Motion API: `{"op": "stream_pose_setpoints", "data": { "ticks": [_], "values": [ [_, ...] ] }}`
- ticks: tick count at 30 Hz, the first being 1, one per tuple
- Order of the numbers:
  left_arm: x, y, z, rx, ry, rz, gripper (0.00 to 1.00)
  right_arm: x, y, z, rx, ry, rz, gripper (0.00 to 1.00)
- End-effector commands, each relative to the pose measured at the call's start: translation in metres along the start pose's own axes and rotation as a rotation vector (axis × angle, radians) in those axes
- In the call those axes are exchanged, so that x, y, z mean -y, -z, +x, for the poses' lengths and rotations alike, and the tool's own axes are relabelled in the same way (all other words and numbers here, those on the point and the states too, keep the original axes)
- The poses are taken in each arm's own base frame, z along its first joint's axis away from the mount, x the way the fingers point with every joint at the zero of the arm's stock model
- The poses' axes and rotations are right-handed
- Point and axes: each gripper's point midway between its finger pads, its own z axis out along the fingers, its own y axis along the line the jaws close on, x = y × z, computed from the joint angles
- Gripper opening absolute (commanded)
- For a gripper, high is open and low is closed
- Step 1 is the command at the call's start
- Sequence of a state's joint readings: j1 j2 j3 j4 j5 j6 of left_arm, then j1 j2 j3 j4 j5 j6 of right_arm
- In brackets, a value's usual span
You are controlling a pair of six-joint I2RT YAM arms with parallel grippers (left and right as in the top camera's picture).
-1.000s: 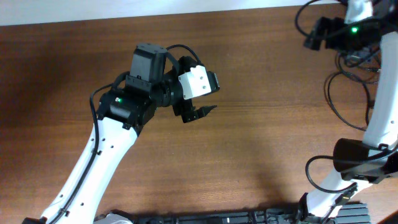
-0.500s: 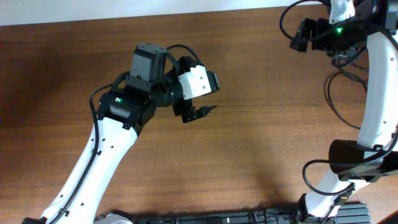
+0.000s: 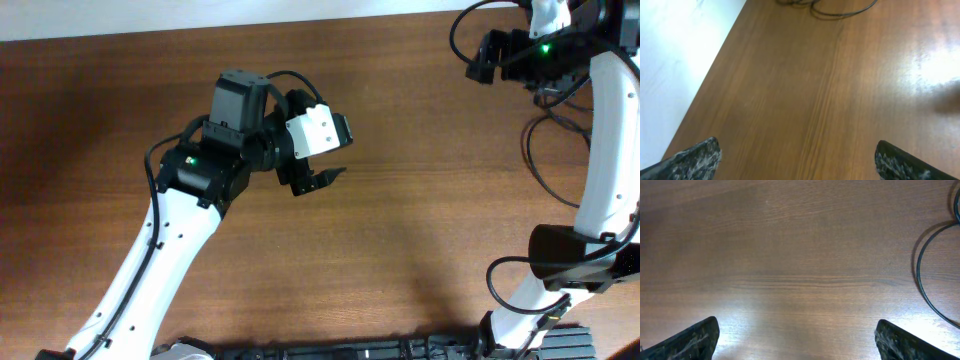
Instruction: Untangle cables
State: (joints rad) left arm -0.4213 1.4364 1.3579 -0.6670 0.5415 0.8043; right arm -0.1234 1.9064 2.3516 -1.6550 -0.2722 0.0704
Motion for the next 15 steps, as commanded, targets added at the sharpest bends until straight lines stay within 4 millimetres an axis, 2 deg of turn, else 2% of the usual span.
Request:
{"op": "stream_pose_setpoints", "data": {
  "ticks": [1, 9, 15],
  "values": [
    [-0.006, 0.0, 0.003, -0.028, -0.012, -0.029, 0.99, -0.005, 0.006, 0.001, 0.013, 0.019, -0.01, 0.99],
    [-0.003, 0.0, 0.006, -0.039, -0.003, -0.02, 0.99, -0.005, 0.006, 0.001, 0.013, 0.019, -0.01, 0.99],
    [0.013, 0.003, 0.026, -0.124, 0.05, 0.033, 0.99, -0.005, 0.006, 0.001, 0.013, 0.019, -0.011, 0.99]
  ]
}}
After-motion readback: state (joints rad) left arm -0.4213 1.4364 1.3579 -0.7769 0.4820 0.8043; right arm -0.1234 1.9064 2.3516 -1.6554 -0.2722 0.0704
